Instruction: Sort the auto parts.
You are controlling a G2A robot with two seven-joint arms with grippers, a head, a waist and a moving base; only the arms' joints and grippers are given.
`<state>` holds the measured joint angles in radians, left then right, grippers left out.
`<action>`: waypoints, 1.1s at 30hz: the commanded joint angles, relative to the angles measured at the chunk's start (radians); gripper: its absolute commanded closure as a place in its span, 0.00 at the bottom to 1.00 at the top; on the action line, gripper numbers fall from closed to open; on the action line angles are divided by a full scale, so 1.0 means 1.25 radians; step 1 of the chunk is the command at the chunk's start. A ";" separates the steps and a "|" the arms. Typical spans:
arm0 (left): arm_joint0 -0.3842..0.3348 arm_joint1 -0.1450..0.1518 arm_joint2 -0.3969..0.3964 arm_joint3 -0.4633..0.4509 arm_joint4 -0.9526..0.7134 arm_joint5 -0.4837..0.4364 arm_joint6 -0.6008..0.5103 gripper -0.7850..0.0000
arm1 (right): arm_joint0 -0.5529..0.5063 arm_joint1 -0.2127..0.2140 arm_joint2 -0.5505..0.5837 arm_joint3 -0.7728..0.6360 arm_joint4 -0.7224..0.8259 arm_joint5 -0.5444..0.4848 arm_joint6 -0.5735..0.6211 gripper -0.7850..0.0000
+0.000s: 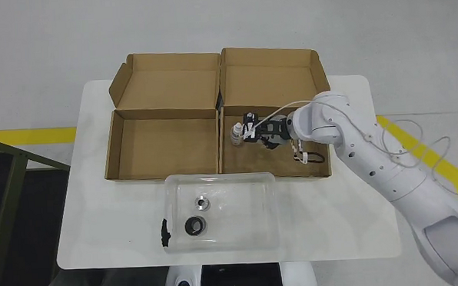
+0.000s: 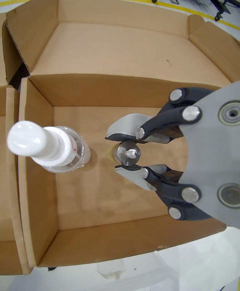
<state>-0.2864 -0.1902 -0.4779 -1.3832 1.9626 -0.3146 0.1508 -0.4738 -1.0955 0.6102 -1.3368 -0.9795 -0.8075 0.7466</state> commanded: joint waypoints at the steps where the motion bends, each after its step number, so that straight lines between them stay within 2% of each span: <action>1: 0.000 0.000 0.000 0.000 0.000 0.000 0.000 0.00 | 0.006 -0.007 -0.009 0.014 -0.001 0.001 -0.001 1.00; 3: 0.000 0.000 0.000 0.000 0.000 0.000 0.000 0.00 | 0.012 -0.013 -0.018 0.027 -0.002 0.002 -0.001 0.99; 5: 0.000 0.000 0.000 0.000 0.000 0.000 0.000 0.00 | 0.015 -0.019 -0.025 0.038 -0.005 0.002 0.000 0.91; 14: 0.000 0.000 0.000 0.000 0.000 0.000 0.000 0.00 | 0.019 -0.036 -0.042 0.073 -0.008 -0.001 -0.002 0.86; 18: 0.000 0.000 0.000 0.000 0.000 0.000 0.000 0.00 | 0.019 -0.040 -0.043 0.080 -0.011 -0.002 -0.004 0.75; 21: 0.000 0.000 0.000 0.000 0.000 0.000 0.000 0.00 | 0.017 -0.042 -0.042 0.083 -0.012 -0.004 -0.006 0.72; 28: 0.000 0.000 0.000 0.000 0.000 0.000 0.000 0.00 | 0.005 -0.038 -0.018 0.075 0.002 -0.007 -0.018 0.67; 33: 0.000 0.000 0.000 0.000 0.000 0.000 0.000 0.00 | -0.013 -0.020 0.029 0.036 0.033 -0.013 -0.013 0.64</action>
<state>-0.2864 -0.1902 -0.4779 -1.3832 1.9626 -0.3146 0.1508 -0.4843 -1.1261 0.6316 -1.2799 -0.9484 -0.8219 0.7285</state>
